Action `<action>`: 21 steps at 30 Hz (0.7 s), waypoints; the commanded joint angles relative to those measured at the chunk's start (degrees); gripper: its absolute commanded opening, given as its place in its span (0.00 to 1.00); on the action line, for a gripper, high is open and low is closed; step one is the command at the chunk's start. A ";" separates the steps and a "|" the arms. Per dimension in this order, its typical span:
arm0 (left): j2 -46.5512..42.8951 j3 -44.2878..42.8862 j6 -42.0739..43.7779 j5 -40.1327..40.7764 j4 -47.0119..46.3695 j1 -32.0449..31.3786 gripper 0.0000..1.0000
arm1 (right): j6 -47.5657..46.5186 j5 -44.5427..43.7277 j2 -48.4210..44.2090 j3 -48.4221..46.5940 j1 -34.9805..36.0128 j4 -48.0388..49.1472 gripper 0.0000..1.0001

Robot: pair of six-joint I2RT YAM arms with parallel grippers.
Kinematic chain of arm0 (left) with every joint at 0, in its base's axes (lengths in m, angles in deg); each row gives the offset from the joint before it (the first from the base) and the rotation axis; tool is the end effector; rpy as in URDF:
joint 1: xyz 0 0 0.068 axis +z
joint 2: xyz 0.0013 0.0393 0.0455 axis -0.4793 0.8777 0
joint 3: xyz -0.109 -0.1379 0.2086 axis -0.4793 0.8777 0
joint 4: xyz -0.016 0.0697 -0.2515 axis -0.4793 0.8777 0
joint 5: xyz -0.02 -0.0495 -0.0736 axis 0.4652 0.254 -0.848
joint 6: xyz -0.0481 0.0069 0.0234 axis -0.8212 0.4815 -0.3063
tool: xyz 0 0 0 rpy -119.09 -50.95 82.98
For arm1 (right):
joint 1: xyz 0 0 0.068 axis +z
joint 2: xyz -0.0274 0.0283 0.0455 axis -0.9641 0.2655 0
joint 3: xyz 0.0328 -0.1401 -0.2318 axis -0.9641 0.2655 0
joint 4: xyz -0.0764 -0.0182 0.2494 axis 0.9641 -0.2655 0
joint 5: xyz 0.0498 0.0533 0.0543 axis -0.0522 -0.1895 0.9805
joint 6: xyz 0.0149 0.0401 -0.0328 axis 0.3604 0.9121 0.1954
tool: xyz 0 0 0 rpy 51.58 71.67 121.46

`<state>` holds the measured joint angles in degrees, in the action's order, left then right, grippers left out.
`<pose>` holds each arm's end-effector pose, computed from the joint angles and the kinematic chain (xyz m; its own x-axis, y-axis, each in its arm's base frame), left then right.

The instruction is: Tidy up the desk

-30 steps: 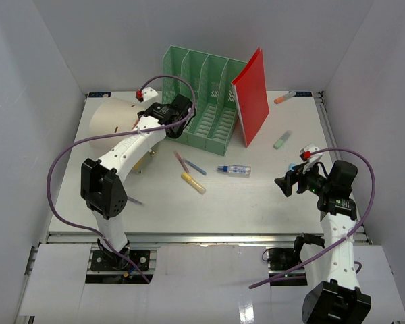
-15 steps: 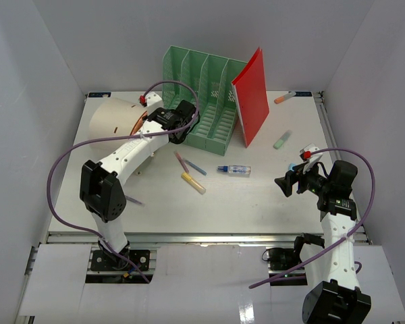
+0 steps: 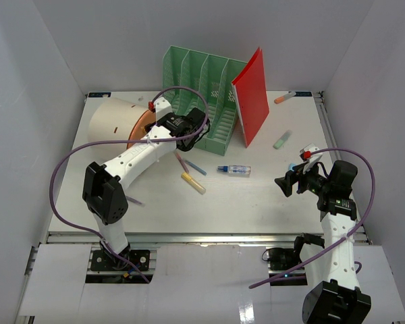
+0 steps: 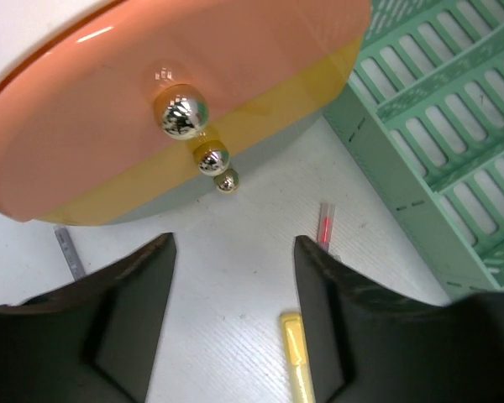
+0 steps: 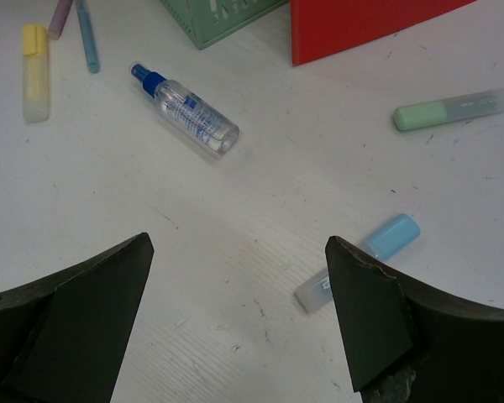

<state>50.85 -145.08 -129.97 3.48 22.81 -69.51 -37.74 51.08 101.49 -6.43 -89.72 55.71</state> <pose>0.2850 -0.2065 0.3183 -0.4612 -0.2455 -0.8526 -0.6055 0.7895 0.1001 0.1584 -0.0167 0.2526 -0.2400 -0.2376 -0.9413 -0.5686 0.8202 -0.0620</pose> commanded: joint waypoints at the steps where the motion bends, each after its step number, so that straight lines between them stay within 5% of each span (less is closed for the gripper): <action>1: -3.48 -1.47 -2.43 4.61 4.33 0.52 0.73 | 0.41 0.05 -0.19 -1.31 -0.18 2.44 0.90; 11: 1.66 -6.61 -2.13 6.65 8.83 4.88 0.70 | 0.44 -0.27 -0.31 -1.32 -0.18 2.44 0.90; 21: 1.85 -6.92 6.96 5.96 1.16 7.56 0.57 | 0.50 -0.41 -0.28 -1.35 -0.18 2.47 0.90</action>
<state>52.72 -150.28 -126.93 8.15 26.52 -62.69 -37.72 50.75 101.49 -6.43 -89.72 55.73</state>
